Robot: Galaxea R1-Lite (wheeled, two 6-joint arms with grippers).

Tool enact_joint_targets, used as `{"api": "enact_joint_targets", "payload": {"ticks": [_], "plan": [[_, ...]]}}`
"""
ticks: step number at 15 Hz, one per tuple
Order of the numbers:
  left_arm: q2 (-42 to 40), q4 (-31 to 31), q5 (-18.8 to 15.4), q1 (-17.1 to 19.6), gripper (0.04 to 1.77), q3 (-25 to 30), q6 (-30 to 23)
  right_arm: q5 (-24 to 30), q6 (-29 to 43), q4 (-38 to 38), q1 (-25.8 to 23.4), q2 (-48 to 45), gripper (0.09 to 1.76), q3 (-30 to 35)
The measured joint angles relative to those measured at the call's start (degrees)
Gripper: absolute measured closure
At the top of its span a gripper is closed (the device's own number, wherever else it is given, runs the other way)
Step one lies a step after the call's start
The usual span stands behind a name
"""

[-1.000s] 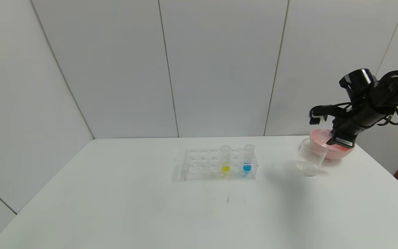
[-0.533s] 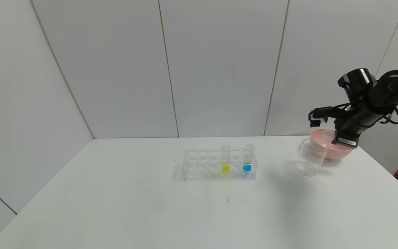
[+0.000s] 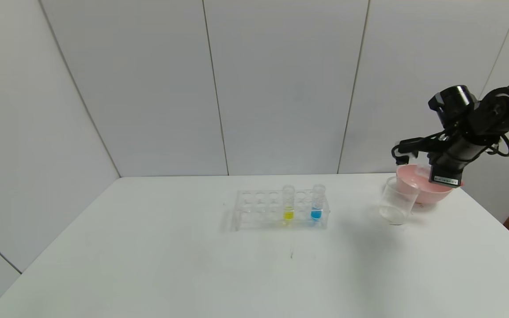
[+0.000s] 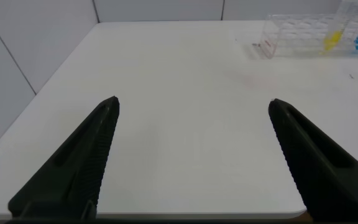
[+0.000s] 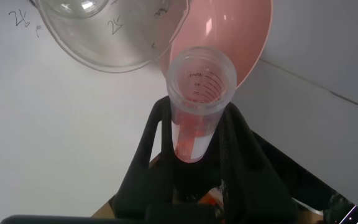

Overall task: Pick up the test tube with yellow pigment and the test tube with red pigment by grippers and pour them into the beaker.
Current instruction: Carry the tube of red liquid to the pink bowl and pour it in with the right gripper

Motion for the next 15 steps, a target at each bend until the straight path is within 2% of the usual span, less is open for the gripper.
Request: {"api": "enact_joint_targets", "payload": {"ticks": [4, 15], "plan": [[0.0, 0.0, 0.0, 0.0, 0.09, 0.0, 0.0, -3.2, -1.2, 0.0, 0.8, -0.1, 1.35, 0.0], [0.0, 0.0, 0.0, 0.0, 0.09, 0.0, 0.0, -6.1, -2.4, -0.3, 2.2, 0.2, 1.35, 0.0]]}}
